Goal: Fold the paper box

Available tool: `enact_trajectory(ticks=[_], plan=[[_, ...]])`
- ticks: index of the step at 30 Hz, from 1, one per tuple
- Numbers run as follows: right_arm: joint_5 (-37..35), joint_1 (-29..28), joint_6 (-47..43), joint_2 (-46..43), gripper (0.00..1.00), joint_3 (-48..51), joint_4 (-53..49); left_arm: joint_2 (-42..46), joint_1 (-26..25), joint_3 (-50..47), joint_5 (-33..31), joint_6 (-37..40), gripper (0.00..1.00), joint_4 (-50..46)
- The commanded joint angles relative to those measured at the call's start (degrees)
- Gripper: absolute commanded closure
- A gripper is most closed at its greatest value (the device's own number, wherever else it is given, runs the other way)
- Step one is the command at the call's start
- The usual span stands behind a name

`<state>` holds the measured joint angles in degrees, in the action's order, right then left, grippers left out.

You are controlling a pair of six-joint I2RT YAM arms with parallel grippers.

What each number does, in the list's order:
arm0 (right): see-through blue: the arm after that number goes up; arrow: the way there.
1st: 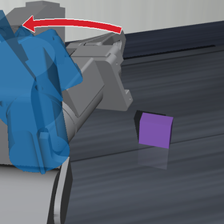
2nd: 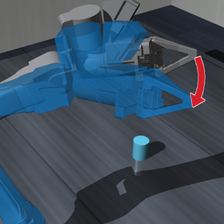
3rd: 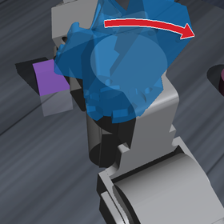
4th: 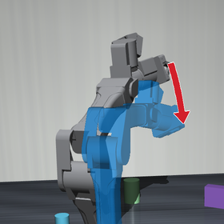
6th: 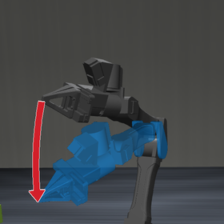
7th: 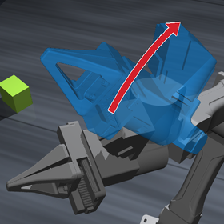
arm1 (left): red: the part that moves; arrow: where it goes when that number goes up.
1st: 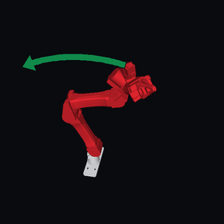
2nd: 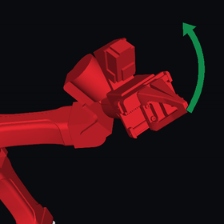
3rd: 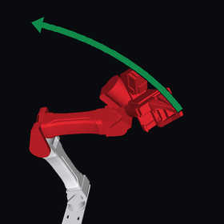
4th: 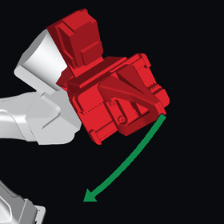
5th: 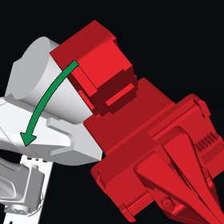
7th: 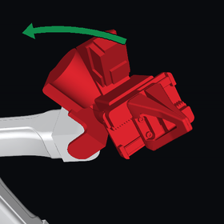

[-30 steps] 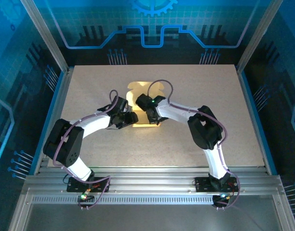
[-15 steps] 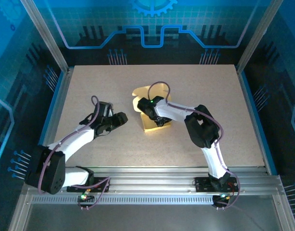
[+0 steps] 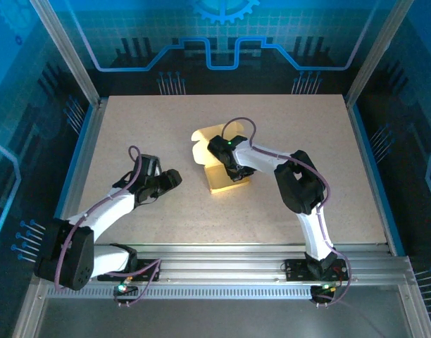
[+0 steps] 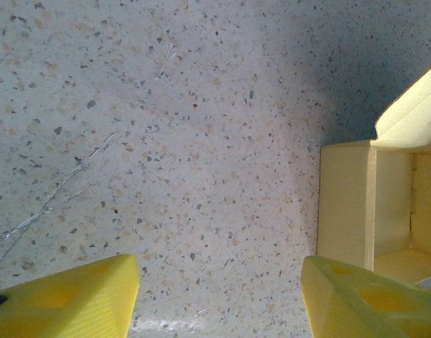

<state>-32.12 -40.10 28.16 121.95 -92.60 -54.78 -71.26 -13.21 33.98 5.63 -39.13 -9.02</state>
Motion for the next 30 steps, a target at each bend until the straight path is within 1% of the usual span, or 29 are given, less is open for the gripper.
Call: enact_trajectory(ticks=[1,4,6,8,12,15,20,25,28,30], plan=[[0.3,0.5,-1.6,2.9,0.82,-0.5,0.0,-1.5,0.3,-0.3,-0.4,-0.9,0.36,0.8],[0.3,0.7,-2.2,3.6,0.82,-0.7,0.1,-2.0,0.3,-0.5,-0.2,-1.2,0.36,1.5],[0.1,0.8,-2.4,3.6,0.90,-0.9,0.2,-2.2,0.4,-0.6,-0.3,-1.3,0.36,1.6],[-0.2,0.8,-2.6,3.6,1.00,-1.0,0.2,-2.2,0.4,-0.8,-0.6,-1.4,0.36,1.6],[-0.5,0.8,-3.7,0.7,1.00,0.5,2.0,-2.8,0.8,-1.1,-0.7,-1.4,0.35,2.3],[2.1,1.3,-5.8,-4.0,1.00,3.3,6.0,-5.5,2.4,-1.5,-0.1,-2.0,0.35,3.4],[11.7,3.6,-7.7,-14.6,1.00,9.7,14.6,-10.0,5.4,-2.2,4.1,-4.1,0.36,8.9],[23.0,5.9,-9.3,-22.5,1.00,13.4,20.9,-14.8,5.4,0.2,7.4,-3.8,0.36,12.4],[29.1,7.1,-9.2,-26.1,1.00,14.9,23.8,-17.9,5.1,1.4,8.5,-3.4,0.36,13.8],[33.4,7.7,-9.2,-28.0,1.00,15.8,25.7,-19.2,4.6,1.6,10.7,-3.6,0.36,16.1]])
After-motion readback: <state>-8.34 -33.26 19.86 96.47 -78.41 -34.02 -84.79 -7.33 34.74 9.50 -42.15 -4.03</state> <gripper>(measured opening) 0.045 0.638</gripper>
